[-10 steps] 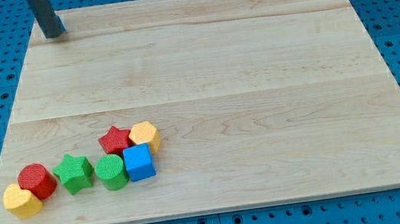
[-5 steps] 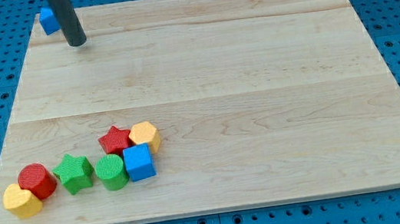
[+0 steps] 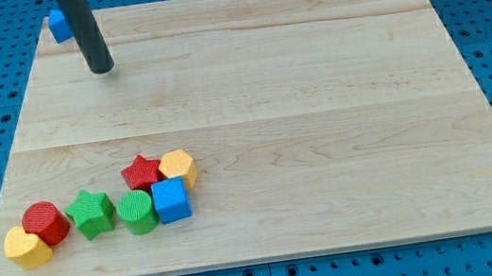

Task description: Point your arm at the yellow heart

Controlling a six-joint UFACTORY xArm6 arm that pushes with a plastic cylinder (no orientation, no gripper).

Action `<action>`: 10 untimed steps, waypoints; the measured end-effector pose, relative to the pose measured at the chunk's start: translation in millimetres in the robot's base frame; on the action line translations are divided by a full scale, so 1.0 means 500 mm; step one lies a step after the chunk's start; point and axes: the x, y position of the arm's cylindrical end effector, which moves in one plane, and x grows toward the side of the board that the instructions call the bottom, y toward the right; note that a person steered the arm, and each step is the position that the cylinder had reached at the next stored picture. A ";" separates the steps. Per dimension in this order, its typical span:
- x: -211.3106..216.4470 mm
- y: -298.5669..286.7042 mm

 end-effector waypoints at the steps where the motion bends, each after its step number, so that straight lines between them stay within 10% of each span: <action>1: 0.059 0.007; 3: 0.123 0.113; 10: 0.380 -0.216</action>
